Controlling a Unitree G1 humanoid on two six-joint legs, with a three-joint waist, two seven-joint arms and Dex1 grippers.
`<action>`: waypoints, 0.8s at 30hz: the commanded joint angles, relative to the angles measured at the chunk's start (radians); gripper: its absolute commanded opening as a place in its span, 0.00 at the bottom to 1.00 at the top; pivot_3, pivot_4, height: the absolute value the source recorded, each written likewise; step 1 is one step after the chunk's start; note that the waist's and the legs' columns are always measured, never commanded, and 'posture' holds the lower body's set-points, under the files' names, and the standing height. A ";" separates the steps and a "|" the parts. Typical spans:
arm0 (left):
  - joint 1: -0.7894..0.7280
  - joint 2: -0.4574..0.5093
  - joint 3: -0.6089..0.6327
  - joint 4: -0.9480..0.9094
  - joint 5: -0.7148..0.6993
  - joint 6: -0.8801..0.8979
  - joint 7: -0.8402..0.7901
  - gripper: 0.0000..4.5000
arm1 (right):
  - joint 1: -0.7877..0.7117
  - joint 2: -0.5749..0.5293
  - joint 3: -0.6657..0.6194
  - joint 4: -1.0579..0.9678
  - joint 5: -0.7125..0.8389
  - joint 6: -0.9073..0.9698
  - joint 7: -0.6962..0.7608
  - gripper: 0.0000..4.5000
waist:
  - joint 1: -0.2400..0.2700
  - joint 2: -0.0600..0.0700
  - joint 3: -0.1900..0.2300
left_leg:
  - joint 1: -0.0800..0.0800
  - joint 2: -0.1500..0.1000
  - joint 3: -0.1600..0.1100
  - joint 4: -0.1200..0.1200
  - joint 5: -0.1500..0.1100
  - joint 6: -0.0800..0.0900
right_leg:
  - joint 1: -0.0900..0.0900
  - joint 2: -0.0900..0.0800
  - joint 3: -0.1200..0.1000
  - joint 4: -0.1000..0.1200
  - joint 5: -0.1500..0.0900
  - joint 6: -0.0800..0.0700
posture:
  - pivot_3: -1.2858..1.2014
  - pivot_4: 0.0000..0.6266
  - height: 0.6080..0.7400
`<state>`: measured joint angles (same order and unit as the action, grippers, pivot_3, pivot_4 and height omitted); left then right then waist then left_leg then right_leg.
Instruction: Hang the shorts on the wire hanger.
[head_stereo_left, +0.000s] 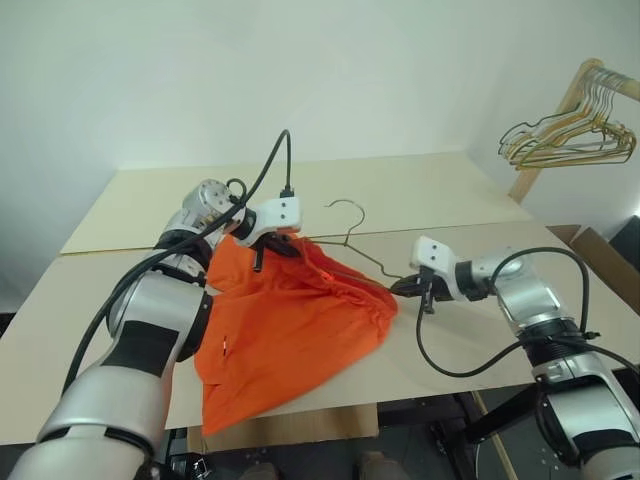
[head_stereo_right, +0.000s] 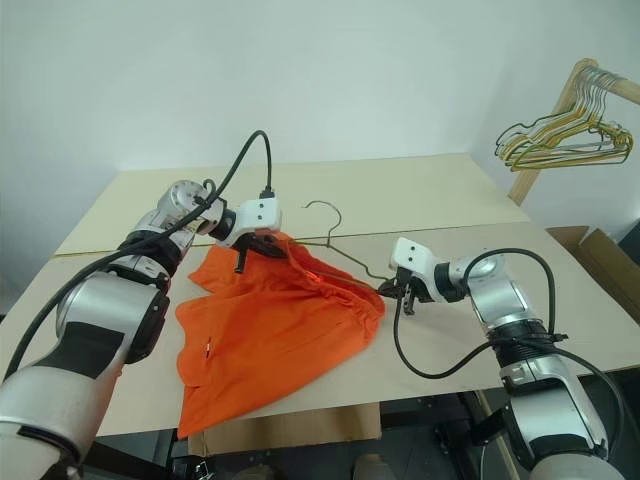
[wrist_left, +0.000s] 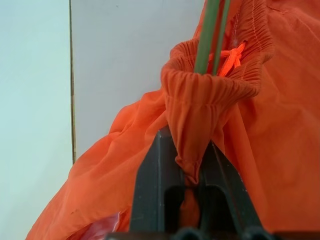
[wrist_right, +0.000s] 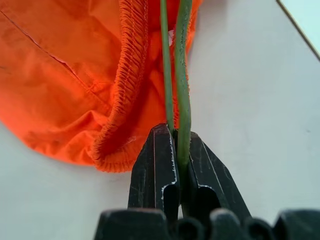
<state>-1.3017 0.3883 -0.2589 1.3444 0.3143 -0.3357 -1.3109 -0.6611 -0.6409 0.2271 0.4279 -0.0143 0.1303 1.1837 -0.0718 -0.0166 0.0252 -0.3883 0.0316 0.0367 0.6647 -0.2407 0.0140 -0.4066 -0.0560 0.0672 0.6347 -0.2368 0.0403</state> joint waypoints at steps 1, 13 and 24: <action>-0.048 0.033 0.028 -0.015 -0.022 -0.011 -0.054 0.00 | -0.005 0.011 -0.026 -0.021 0.000 -0.126 -0.048 0.00 | -0.002 0.000 0.000 | 0.000 0.000 0.000 0.000 0.000 0.000 | 0.000 0.000 0.000 0.000 0.000 0.000 | 0.50 0.00 1.00; -0.075 0.088 0.019 -0.020 0.004 -0.052 -0.042 0.00 | 0.012 -0.079 -0.106 -0.030 0.087 -0.058 0.015 0.80 | 0.002 0.000 0.000 | 0.000 0.000 0.000 0.000 0.000 0.000 | 0.000 0.000 0.000 0.000 0.000 0.000 | 0.50 0.00 1.00; -0.086 0.097 0.052 -0.024 -0.023 -0.060 -0.066 0.00 | 0.155 -0.105 -0.268 -0.118 0.365 0.487 0.051 0.95 | 0.001 -0.001 0.000 | -0.001 0.000 0.000 0.000 0.000 0.001 | 0.000 0.000 0.000 -0.001 0.000 0.000 | 0.51 0.00 1.00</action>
<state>-1.3400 0.4739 -0.2247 1.3441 0.3115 -0.3724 -1.3703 -0.5117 -0.7748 -0.0145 0.3673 0.2966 0.5374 1.2729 -0.0704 -0.0172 0.0255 -0.3886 0.0321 0.0367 0.6647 -0.2410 0.0146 -0.4066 -0.0560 0.0673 0.6346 -0.2367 0.0401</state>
